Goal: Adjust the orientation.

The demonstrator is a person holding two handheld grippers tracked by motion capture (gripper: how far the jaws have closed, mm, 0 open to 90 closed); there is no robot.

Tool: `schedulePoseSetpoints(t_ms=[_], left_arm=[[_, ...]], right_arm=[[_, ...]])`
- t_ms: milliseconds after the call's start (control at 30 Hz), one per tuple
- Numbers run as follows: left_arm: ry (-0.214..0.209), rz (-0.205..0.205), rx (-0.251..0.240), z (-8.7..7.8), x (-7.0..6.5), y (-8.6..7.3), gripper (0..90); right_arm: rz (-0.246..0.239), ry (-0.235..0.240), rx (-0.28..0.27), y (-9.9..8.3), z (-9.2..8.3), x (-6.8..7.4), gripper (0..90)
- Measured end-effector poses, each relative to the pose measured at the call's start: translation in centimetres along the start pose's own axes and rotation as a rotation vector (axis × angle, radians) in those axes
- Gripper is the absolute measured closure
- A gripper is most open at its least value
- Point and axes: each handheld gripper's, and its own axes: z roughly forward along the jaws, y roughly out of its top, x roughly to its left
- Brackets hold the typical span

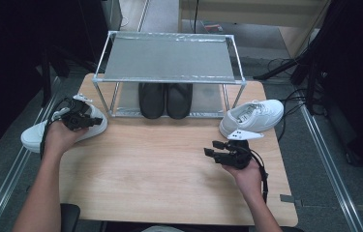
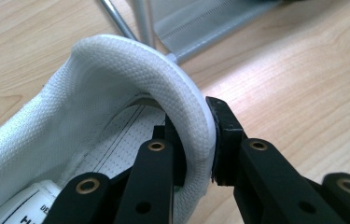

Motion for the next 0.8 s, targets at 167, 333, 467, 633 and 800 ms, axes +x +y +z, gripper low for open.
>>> schedulePoseSetpoints(t_ms=[167,333,467,633,800], left_arm=[[0.022,0.044,0.022,-0.8,-1.5,0.2,81.1],[0.010,0.054,0.010,-2.0,-2.8,0.2,81.3],[0.043,0.094,0.030,-2.7,-4.3,0.4,81.4],[-0.015,0.101,0.027,-3.5,-6.2,0.6,81.4],[-0.075,0.110,0.025,-3.5,-8.5,0.9,81.7]], right_arm=[[-0.005,0.009,0.008,0.3,0.5,0.1,49.3],[-0.018,0.023,0.006,0.6,0.9,0.2,49.8],[-0.029,0.039,0.017,0.9,1.5,0.3,49.7],[-0.042,0.061,0.030,1.3,2.3,0.6,49.8],[-0.049,0.081,0.038,1.7,3.0,0.8,49.8]])
